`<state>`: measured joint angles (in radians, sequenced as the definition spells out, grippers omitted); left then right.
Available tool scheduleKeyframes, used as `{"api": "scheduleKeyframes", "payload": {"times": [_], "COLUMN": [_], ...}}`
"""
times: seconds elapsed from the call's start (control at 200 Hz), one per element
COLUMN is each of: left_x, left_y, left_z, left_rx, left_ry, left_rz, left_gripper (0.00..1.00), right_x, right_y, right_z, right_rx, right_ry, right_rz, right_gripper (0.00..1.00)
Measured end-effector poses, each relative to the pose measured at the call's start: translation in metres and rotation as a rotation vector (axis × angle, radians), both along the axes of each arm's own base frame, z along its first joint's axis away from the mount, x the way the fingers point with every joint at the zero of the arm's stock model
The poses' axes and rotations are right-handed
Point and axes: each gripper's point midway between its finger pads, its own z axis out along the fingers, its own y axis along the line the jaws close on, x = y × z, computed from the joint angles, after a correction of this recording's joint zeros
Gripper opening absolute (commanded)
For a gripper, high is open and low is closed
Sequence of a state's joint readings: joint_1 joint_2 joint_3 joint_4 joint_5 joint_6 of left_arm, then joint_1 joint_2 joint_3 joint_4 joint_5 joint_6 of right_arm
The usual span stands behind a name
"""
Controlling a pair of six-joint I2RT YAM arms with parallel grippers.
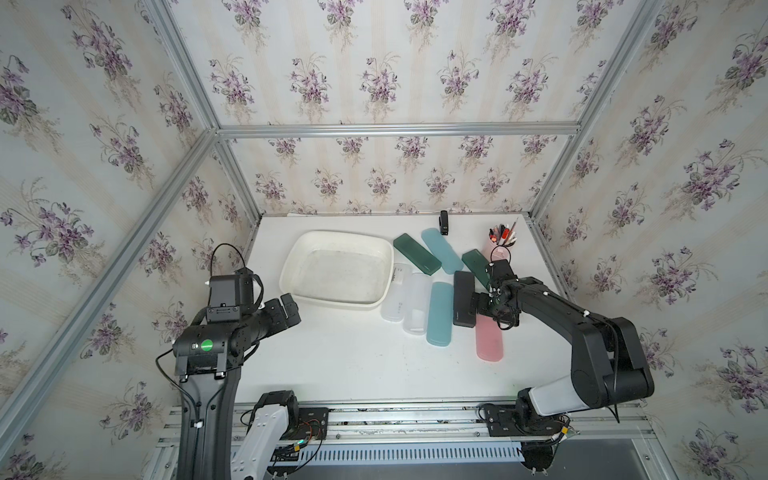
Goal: Put the pencil case into the storage box
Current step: Pick up the pencil case from the center of the board.
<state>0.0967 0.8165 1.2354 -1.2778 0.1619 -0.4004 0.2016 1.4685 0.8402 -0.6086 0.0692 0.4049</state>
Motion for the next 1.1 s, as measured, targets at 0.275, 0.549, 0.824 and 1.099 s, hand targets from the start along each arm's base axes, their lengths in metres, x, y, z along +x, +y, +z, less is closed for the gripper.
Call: {"api": "scheduleKeyframes", "payload": {"times": [0.275, 0.549, 0.824, 1.099], "left_x": [-0.001, 0.028, 0.052, 0.068], "left_y": [-0.019, -0.050, -0.084, -0.082], "left_z": [-0.036, -0.050, -0.066, -0.070], "left_rx": [-0.106, -0.114, -0.025, 0.033], "left_ry": [0.067, 0.103, 0.134, 0.121], "left_rz": [-0.050, -0.166, -0.265, -0.244], "left_gripper": [1.00, 1.00, 1.00, 1.00], "right_x": [-0.009, -0.013, -0.013, -0.009], "right_y": [-0.014, -0.013, -0.005, -0.005], "right_z": [0.014, -0.013, -0.034, -0.034], "right_rx": [-0.063, -0.081, -0.080, -0.102], "right_ry": [-0.010, 0.088, 0.142, 0.129], "right_rz": [-0.031, -0.025, 0.007, 0.009], "right_gripper": [1.00, 0.98, 0.71, 0.64]}}
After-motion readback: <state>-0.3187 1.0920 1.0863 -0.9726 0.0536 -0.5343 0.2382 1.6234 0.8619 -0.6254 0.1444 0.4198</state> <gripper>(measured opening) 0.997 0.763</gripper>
